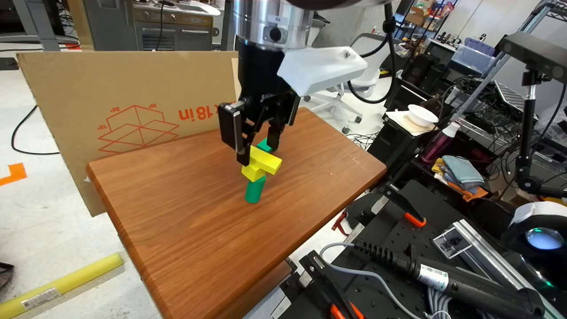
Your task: Remove the yellow block from the stack on the right and put it on top of the stack on the left
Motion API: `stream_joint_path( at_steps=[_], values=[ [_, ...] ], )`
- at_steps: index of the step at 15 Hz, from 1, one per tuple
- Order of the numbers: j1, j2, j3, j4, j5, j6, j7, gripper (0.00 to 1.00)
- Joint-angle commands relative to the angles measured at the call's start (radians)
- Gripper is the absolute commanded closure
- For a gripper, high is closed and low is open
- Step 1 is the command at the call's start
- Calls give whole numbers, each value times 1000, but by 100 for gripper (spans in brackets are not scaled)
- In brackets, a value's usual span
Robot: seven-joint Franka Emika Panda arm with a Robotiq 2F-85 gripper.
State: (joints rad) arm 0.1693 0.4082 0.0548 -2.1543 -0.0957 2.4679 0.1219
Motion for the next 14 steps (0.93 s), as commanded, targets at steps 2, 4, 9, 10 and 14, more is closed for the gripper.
stream_joint_path(
  at_steps=[2, 4, 9, 10, 14],
  values=[
    [5, -1, -1, 6, -19, -2, -1, 0],
    [-7, -21, 6, -11, -5, -5, -23, 0],
    [-92, -108, 26, -73, 95, -40, -150, 0],
    [-108, -122, 20, -80, 109, -46, -172, 0],
    [-177, -142, -36, -71, 99, -75, -213, 0]
  ],
)
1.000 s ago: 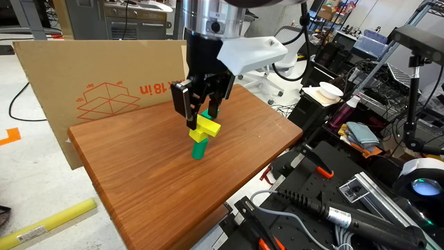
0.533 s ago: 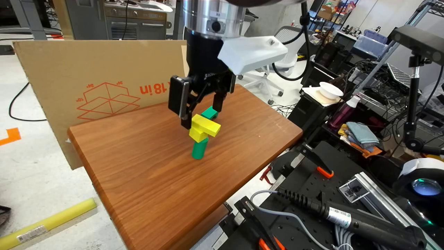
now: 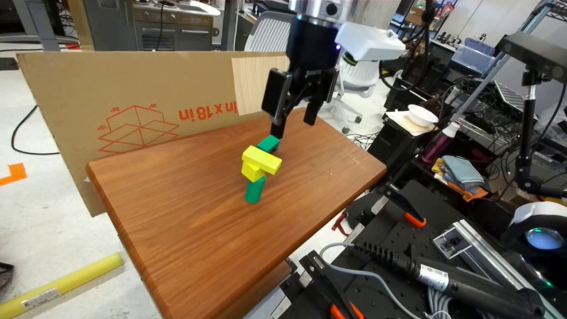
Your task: Remove the yellow block from the stack on the right and put it on top of the stack on the left
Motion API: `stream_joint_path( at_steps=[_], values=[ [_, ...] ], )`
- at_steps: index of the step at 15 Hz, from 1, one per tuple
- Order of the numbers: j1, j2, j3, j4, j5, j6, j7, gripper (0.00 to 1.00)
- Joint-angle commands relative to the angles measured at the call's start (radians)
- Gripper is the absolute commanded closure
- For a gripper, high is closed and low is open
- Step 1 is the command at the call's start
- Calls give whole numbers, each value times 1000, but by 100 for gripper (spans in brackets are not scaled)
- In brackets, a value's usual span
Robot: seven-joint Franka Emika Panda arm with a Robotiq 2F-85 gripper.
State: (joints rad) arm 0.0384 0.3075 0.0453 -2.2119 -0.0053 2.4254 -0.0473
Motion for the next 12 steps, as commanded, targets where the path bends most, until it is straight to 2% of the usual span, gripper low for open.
stream_joint_path(
  at_steps=[1, 3, 6, 9, 10, 12],
  values=[
    [-63, -38, -38, 0, 10, -42, -49, 0],
    [-91, -20, -61, 41, 9, -81, -62, 0],
    [-123, 36, -79, 122, 22, -78, -72, 0],
    [-154, 77, -71, 177, 62, -120, -113, 0],
    [-133, 30, -81, 114, 34, -71, -72, 0],
    [-142, 57, -81, 142, 41, -88, -83, 0]
  ],
)
